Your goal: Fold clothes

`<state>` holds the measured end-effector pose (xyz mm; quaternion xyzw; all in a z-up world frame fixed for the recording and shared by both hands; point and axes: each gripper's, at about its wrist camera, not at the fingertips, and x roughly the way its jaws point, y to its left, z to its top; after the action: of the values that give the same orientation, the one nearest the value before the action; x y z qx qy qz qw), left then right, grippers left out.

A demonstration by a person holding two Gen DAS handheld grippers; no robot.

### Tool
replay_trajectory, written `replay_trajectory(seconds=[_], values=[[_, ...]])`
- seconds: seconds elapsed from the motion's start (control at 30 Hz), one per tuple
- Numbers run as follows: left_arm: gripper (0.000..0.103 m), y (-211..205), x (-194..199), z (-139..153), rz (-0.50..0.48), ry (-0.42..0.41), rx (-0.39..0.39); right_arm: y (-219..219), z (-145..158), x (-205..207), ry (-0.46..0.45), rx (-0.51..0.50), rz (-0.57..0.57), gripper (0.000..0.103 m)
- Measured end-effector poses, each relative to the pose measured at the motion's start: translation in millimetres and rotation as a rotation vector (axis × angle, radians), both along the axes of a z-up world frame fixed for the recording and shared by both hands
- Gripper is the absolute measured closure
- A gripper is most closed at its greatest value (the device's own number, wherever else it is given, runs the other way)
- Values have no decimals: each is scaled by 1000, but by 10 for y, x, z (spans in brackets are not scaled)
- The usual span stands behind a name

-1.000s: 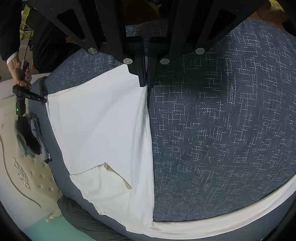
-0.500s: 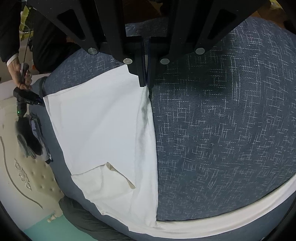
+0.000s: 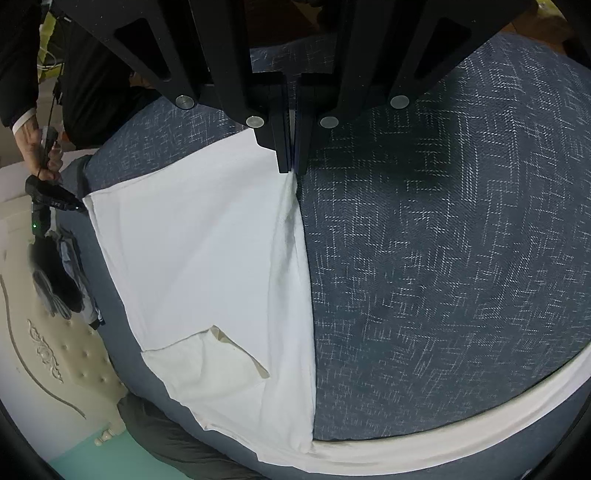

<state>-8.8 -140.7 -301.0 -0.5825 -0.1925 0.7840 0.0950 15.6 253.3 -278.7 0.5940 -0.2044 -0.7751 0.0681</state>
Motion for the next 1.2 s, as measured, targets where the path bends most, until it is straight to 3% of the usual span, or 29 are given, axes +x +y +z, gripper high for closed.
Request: replay_trajectory(seconds=[0.33,0.63,0.73,0.83,1.0,1.2], values=[[101,24,-57,-8,3,-5,5,44,89,58,24,10,-20,103],[101,13,-67,-10,2,-7,15,108,3,116,5,-85,-62,101],[101,-27,-55,14,12,1,44,181,25,108,6,-96,-58,92],[100,-81,-63,45,29,12,61,205,55,119,1,-110,-37,91],[89,-184,-119,78,81,23,84,81,-28,62,-32,-109,2,89],[87,-224,-325,-51,119,-3,78,46,-83,55,-36,-95,-7,89]])
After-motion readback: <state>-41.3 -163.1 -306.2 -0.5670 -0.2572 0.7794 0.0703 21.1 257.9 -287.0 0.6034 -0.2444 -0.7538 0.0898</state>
